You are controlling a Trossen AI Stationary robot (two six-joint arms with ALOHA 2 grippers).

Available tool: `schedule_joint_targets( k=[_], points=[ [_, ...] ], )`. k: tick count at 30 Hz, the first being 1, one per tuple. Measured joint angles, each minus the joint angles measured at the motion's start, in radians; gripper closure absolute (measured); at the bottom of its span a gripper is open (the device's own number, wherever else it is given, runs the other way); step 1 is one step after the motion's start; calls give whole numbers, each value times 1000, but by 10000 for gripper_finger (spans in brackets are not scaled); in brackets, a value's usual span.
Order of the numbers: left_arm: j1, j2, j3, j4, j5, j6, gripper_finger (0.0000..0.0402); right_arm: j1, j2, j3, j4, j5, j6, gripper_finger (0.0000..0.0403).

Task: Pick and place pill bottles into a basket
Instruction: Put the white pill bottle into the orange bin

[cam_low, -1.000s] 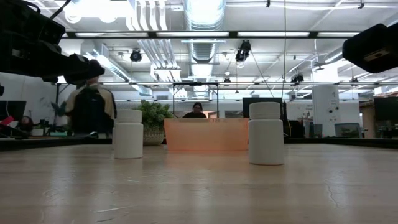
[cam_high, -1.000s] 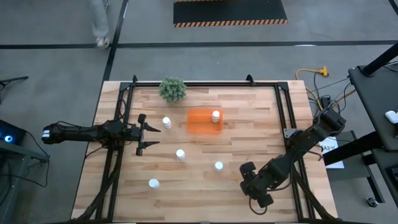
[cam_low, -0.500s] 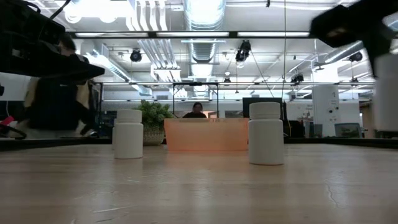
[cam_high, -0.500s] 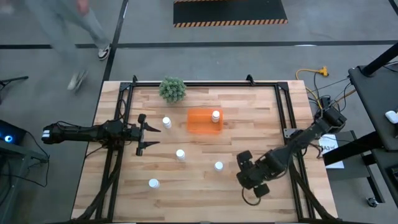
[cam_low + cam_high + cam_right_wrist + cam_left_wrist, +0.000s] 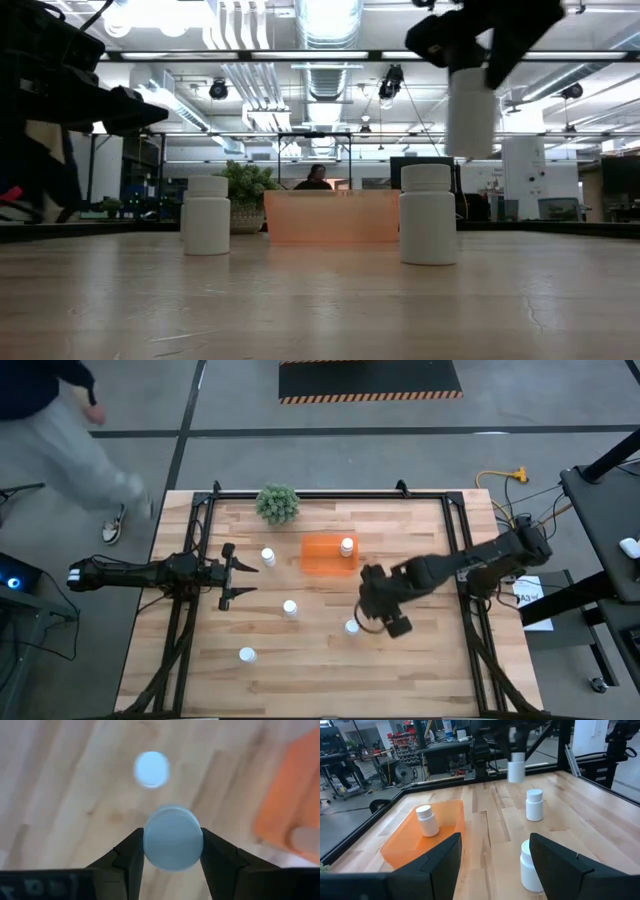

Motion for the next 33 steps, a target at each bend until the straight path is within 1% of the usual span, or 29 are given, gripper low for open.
schedule_joint_targets(
  k=[11, 17, 24, 29, 33],
  points=[
    [0, 0, 0, -2, 0, 0, 185, -253, 0, 53, -5, -8, -198, 254],
    [0, 0, 0, -1, 0, 0, 185, -370, 10, 56, 20, -55, -255, 253],
    [0, 0, 0, -1, 0, 0, 185, -443, 72, 94, 25, -60, -300, 253],
    [0, 0, 0, -1, 0, 0, 185, -462, 125, 143, 25, -97, -314, 253],
    [0, 1, 0, 0, 0, 0, 185, -471, 145, 166, 19, -97, -324, 253]
  ],
)
